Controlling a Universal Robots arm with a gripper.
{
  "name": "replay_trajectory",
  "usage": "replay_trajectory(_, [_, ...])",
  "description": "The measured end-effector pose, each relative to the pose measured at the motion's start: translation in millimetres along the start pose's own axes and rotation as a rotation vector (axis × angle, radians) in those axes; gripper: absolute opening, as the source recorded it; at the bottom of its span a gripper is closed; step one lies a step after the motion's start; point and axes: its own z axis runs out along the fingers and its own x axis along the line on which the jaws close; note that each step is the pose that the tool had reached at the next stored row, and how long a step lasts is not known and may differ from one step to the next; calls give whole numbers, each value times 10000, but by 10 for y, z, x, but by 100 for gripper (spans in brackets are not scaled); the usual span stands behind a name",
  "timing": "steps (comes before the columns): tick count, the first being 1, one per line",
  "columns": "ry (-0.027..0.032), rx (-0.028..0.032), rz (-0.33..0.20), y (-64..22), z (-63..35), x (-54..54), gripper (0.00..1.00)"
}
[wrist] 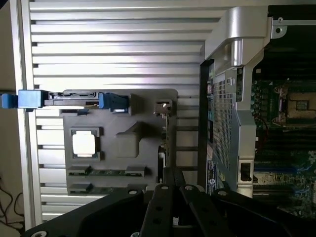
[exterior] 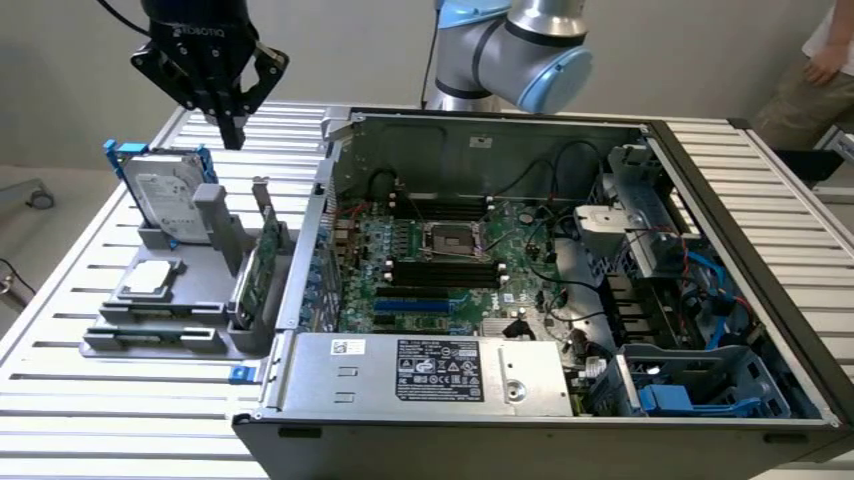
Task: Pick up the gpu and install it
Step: 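Reach for the gpu, then pick up the gpu and move the gpu toward the slot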
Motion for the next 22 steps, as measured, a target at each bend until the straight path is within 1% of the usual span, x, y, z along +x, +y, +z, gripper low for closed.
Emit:
replay_trajectory(2, [-2, 68, -82, 0, 4, 7, 11])
replay_trajectory(3, [0, 81, -97, 0, 11, 27, 11])
replay_trajectory(4, [-8, 80, -108, 0, 20, 55, 11])
replay_trajectory(5, [-11, 79, -110, 0, 21, 59, 11])
replay_trajectory(20, [-16, 80, -110, 0, 21, 59, 11])
replay_trajectory(21, [-16, 80, -111, 0, 21, 59, 12])
replay_trajectory(22, [-16, 80, -110, 0, 21, 59, 18])
